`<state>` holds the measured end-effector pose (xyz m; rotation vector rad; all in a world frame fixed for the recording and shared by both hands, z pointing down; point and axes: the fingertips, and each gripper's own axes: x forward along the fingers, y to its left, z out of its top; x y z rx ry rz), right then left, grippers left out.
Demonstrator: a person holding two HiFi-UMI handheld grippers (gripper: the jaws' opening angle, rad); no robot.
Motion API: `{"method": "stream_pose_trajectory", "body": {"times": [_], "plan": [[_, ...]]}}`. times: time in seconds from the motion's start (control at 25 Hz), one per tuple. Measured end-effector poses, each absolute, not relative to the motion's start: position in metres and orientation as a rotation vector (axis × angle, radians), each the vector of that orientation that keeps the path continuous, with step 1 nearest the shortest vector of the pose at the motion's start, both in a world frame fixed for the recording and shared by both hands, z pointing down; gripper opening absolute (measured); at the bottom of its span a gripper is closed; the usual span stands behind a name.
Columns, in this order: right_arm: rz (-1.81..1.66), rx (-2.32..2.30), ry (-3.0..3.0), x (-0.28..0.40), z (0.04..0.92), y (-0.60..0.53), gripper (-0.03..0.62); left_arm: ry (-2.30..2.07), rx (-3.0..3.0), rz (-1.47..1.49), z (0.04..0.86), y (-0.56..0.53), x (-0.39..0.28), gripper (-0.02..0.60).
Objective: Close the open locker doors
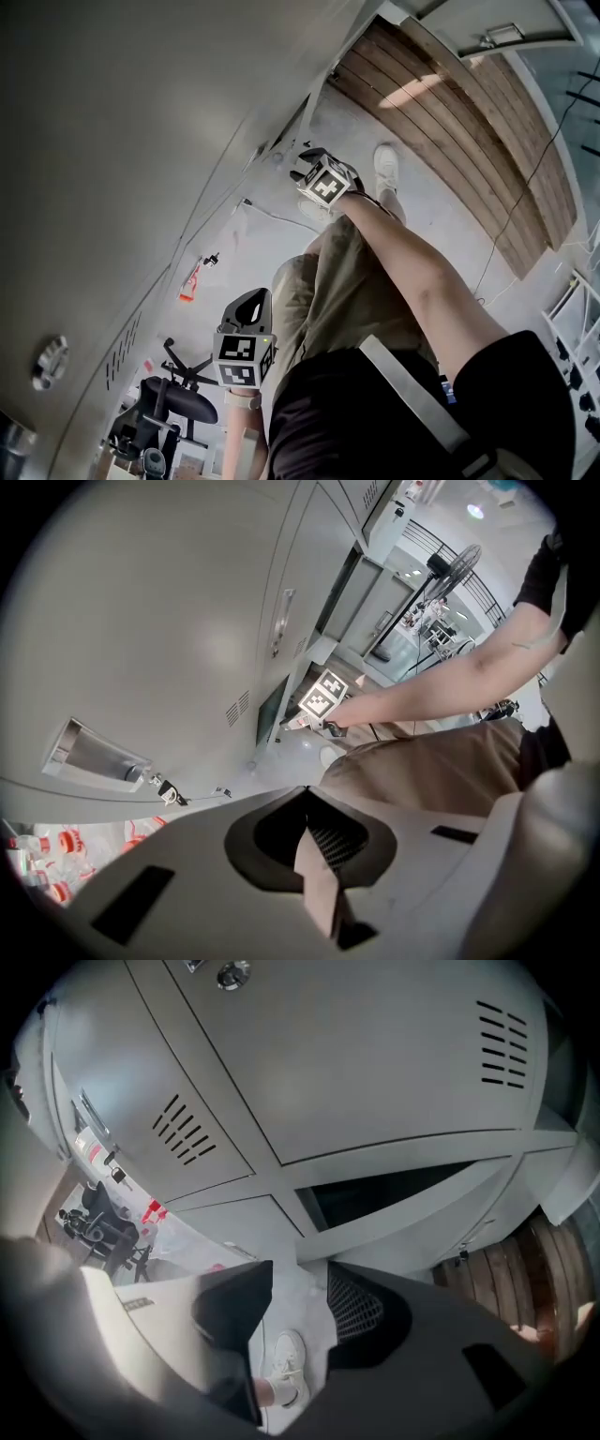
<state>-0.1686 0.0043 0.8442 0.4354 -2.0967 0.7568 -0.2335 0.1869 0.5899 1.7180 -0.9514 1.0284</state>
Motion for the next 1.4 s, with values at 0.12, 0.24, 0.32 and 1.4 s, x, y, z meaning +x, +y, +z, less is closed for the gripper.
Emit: {"method": "stream_pose_trajectory", "body": {"times": [0.12,0.24,0.32,1.4], "plan": [[0.734,0.423,-2.108,-0.179,0.844,0.001,0.184,-0.958,1.713,1.026,0.591,0.187,-0.237,0.009],[0.709,0.411,-2.12,-0.189,0.846,-0.005,0.189,-0.972,1.715,1.025,0.594,0.185,-0.242,0.009],[0.693,0.411,-2.124,-0.194,0.843,-0.009,0.199,-0.976,1.718,1.025,0.596,0.184,-0.245,0.009],[0.676,0.367,-2.149,-0.185,0.839,-0.008,0.282,-0.961,1.78,1.079,0.59,0.167,-0.23,0.009]]}}
